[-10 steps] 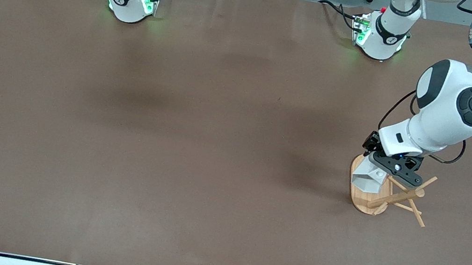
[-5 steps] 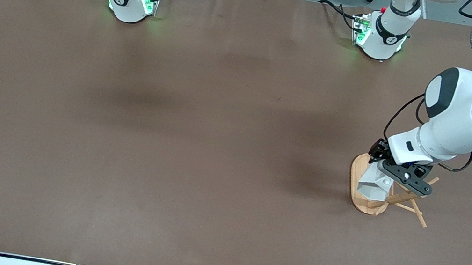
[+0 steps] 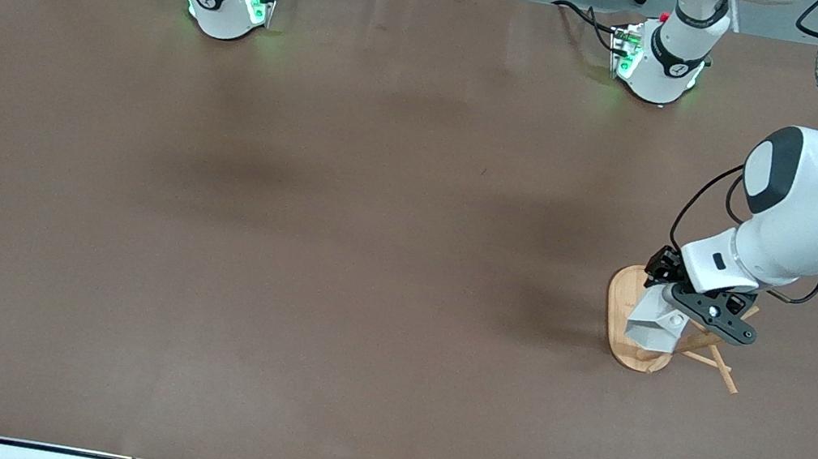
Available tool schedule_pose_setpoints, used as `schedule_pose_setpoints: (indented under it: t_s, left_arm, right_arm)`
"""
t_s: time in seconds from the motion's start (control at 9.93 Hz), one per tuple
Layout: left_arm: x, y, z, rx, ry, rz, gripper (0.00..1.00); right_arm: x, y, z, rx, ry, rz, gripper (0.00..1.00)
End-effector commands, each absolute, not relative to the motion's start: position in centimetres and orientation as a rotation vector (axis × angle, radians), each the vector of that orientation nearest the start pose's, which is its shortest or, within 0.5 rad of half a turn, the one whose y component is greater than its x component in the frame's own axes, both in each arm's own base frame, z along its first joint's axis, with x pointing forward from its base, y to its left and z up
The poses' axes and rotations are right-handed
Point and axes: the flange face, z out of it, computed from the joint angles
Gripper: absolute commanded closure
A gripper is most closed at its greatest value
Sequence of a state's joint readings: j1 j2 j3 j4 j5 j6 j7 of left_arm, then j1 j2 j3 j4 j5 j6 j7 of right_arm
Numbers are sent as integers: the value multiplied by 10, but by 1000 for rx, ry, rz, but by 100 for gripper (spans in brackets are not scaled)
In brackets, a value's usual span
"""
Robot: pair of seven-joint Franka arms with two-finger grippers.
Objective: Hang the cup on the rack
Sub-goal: 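Lower the cup handle onto a rack peg with the left gripper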
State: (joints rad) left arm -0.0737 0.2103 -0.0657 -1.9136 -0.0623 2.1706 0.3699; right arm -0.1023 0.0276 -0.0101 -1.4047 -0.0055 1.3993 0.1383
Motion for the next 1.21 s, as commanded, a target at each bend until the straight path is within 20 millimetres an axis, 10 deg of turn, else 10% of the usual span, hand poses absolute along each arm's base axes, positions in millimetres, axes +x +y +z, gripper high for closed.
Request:
schedule_pose_setpoints:
  t_s: [0.0, 0.1, 0.3, 0.7, 1.11]
  left_arm:
    - [611, -84, 368, -3112, 790, -80, 90]
    - [612, -82, 367, -3110, 787, -95, 75]
    - [619, -64, 373, -3124, 728, -122, 4]
    - [620, -66, 386, -3133, 697, -148, 0]
    - [598, -114, 454, -3232, 339, -151, 0]
  right_arm:
    - [539, -64, 674, -3130, 405, 46, 0]
    - [539, -63, 674, -3131, 402, 46, 0]
    - [539, -64, 674, -3130, 405, 46, 0]
    - [539, -64, 674, -3130, 405, 46, 0]
    - [539, -65, 674, -3130, 407, 51, 0]
